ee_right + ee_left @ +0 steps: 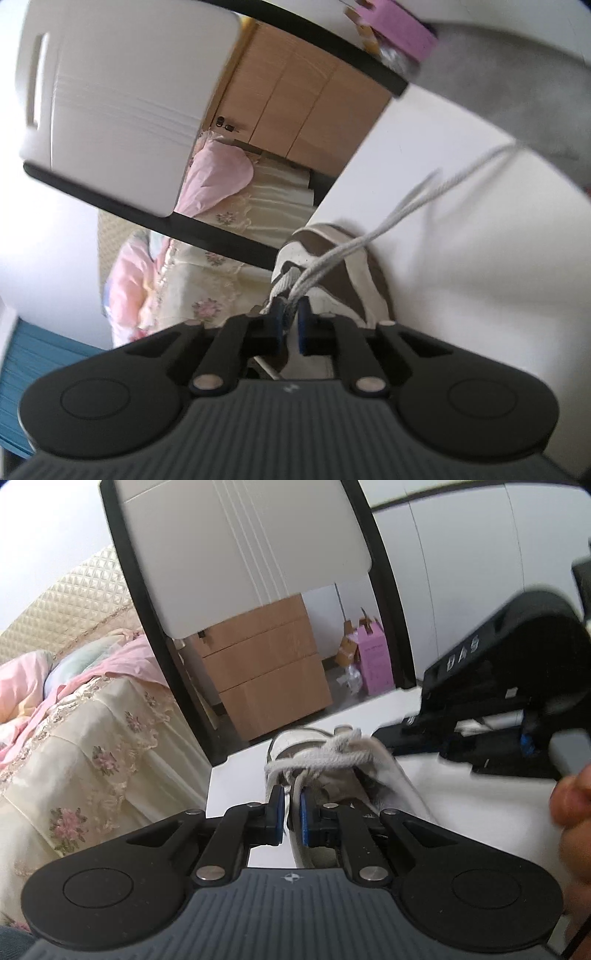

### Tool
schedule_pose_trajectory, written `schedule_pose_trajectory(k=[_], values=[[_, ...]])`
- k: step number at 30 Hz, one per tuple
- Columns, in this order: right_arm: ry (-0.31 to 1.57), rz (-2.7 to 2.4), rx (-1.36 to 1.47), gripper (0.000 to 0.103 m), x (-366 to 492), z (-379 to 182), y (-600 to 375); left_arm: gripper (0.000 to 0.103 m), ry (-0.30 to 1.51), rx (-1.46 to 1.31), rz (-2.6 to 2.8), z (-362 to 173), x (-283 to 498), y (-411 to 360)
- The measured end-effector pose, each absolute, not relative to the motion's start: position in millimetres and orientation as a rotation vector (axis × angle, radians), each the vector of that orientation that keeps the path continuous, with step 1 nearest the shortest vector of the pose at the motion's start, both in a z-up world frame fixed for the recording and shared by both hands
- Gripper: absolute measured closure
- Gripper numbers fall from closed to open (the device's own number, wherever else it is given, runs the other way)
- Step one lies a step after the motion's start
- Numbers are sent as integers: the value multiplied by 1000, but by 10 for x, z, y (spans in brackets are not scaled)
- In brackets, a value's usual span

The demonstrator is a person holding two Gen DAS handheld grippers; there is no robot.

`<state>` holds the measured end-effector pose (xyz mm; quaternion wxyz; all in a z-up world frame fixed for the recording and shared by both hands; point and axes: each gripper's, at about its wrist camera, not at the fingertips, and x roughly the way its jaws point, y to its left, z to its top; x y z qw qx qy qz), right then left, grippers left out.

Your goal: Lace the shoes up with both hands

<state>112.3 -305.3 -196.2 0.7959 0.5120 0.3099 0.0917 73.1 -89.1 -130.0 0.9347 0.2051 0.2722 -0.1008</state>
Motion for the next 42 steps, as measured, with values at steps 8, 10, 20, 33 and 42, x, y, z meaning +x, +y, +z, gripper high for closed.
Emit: schedule_pose_trajectory(k=[8, 10, 20, 33, 42], values=[[597, 55, 1047, 100, 923, -1927, -3393, 93, 644, 310, -178, -1271, 813, -792], [577, 18, 1023, 100, 859, -1903, -3482, 93, 642, 320, -175, -1278, 797, -794], [642, -203, 949, 100, 568, -1976, -3831, 91, 645, 332, -160, -1299, 805, -848], [758, -316, 1054, 99, 435, -2188, -3893, 89, 625, 337, -126, -1339, 772, -865], [696, -356, 1021, 99, 367, -2066, -3906, 89, 619, 301, -64, -1331, 634, -882]])
